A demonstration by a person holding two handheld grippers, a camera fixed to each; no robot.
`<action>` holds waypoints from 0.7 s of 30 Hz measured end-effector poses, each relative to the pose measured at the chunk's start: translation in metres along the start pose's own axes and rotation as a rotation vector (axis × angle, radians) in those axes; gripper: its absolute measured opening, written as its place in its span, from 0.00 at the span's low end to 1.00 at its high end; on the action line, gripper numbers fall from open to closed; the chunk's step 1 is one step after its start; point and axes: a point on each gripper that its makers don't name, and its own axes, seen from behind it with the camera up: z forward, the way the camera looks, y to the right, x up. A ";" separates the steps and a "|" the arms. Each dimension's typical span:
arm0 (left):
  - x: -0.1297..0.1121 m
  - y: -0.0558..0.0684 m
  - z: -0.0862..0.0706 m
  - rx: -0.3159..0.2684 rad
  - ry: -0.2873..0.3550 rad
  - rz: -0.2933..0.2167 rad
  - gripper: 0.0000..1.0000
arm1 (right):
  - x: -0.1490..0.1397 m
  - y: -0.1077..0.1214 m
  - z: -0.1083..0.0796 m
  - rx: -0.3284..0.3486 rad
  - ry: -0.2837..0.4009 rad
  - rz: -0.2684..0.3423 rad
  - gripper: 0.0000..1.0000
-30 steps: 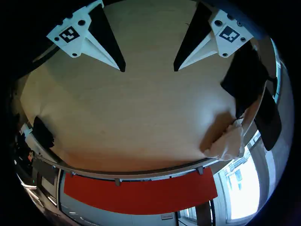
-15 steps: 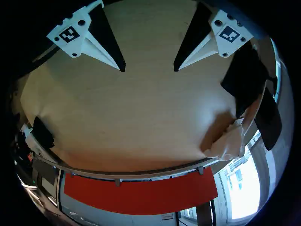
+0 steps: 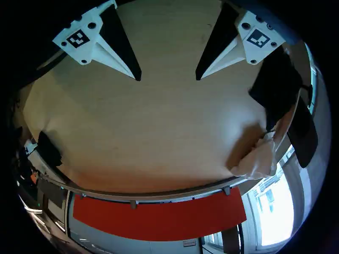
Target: Fold towel
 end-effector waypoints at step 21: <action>-0.003 0.001 -0.002 -0.006 0.006 -0.004 0.95 | 0.026 -0.064 -0.016 0.191 0.097 0.034 1.00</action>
